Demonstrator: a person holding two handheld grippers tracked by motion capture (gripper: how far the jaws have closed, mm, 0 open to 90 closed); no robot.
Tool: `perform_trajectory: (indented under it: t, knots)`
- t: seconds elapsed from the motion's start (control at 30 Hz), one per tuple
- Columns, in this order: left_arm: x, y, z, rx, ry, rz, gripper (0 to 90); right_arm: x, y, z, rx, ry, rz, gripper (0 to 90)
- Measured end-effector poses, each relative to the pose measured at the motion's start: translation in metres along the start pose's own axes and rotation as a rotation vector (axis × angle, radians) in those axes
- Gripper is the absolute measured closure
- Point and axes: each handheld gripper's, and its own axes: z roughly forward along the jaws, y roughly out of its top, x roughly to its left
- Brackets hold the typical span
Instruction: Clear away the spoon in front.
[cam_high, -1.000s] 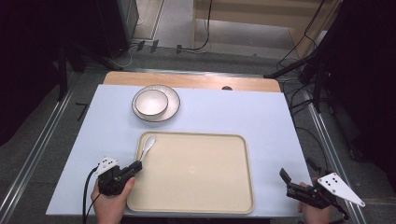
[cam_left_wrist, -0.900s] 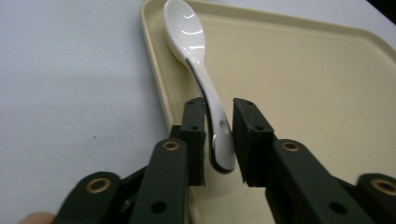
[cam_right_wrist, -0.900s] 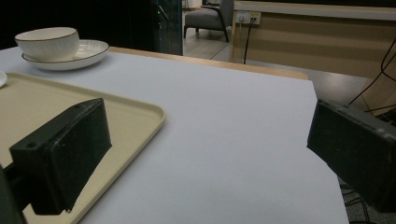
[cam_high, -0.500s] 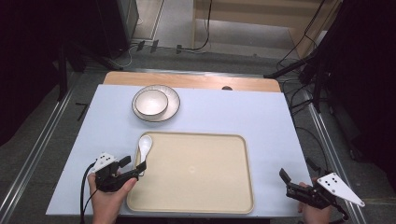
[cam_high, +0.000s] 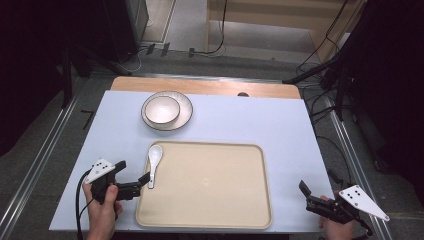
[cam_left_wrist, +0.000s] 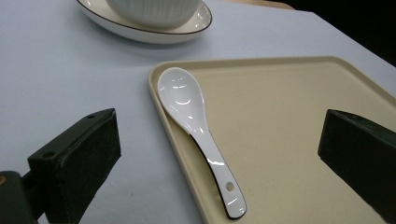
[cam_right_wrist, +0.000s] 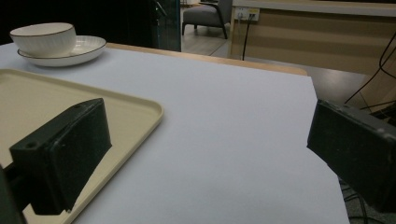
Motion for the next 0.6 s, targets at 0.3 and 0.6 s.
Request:
perform_trajectory:
  t: [0.3, 0.6]
  knots:
    - [0.014, 0.005, -0.012, -0.030, 0.019, 0.032, 0.0, -0.002, 0.000, -0.001, -0.002, -0.005, 0.003, 0.0]
    - [0.027, 0.007, -0.020, -0.053, 0.027, 0.032, 0.0, -0.003, -0.001, -0.001, 0.000, -0.007, 0.004, 0.0]
